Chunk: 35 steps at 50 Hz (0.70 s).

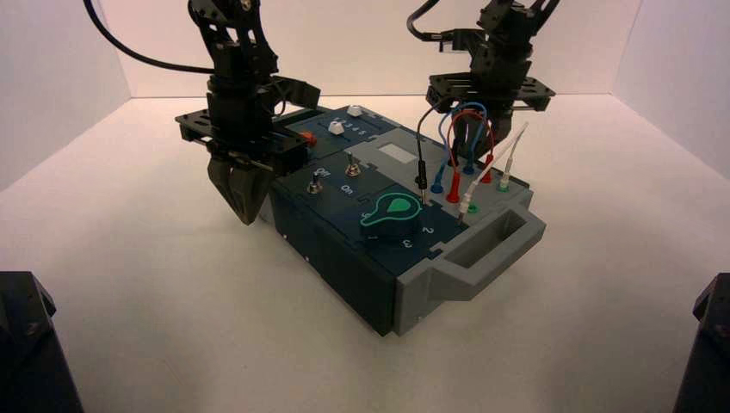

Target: Rotate the box clockwise.

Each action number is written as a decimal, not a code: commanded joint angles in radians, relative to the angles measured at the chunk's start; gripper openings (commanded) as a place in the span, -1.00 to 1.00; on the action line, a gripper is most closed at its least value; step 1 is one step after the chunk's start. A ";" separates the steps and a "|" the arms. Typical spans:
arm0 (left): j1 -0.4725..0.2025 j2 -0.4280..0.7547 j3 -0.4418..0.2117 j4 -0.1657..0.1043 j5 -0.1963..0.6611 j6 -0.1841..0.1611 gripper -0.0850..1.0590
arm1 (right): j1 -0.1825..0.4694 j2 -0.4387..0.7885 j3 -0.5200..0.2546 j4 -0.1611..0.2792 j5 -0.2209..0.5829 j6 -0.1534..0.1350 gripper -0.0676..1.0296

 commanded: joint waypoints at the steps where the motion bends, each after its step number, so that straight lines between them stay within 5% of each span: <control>1: -0.008 0.015 -0.104 -0.005 -0.067 0.002 -0.91 | 0.089 -0.002 0.023 0.063 0.029 0.006 -0.92; 35: 0.037 0.067 -0.235 -0.003 -0.069 0.048 -0.91 | 0.202 -0.018 0.038 0.123 0.066 0.012 -0.92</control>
